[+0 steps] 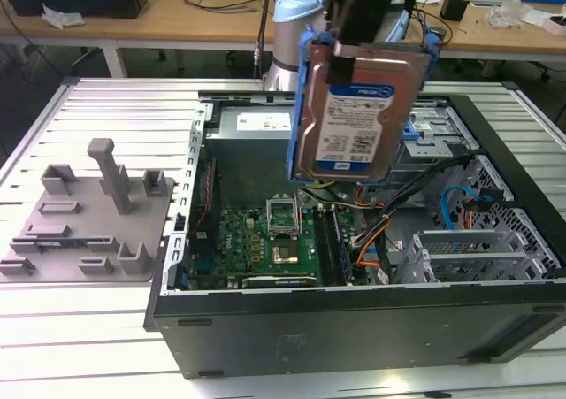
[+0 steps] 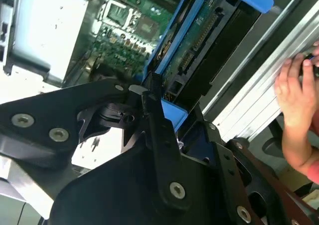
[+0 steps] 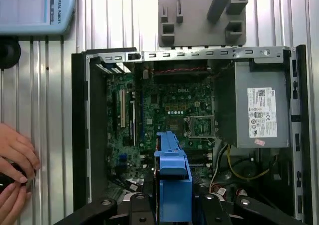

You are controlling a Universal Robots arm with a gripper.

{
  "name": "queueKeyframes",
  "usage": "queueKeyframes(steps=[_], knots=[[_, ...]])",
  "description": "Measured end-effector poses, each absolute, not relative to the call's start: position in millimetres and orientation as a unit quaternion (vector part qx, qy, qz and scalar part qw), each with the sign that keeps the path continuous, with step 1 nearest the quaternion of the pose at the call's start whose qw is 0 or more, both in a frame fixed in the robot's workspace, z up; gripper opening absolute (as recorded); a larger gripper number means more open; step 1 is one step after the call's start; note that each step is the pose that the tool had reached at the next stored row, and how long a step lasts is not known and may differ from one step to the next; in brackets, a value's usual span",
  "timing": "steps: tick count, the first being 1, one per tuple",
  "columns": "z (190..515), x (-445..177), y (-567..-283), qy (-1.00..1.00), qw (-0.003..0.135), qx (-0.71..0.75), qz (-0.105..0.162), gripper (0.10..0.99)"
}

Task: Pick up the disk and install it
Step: 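Pick up the disk, then insert the disk into the insertion slot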

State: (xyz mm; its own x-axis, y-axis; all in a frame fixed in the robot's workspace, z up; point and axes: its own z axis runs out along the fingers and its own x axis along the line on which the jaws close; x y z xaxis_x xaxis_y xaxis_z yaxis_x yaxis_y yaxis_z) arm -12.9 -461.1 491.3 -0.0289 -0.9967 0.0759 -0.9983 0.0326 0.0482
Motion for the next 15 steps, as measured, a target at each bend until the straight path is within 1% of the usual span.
queueKeyframes(steps=[5,15], knots=[[491,11,-471,-0.717,0.047,0.695,0.01,0.369],[491,12,-472,-0.717,0.048,0.695,0.011,0.369]])
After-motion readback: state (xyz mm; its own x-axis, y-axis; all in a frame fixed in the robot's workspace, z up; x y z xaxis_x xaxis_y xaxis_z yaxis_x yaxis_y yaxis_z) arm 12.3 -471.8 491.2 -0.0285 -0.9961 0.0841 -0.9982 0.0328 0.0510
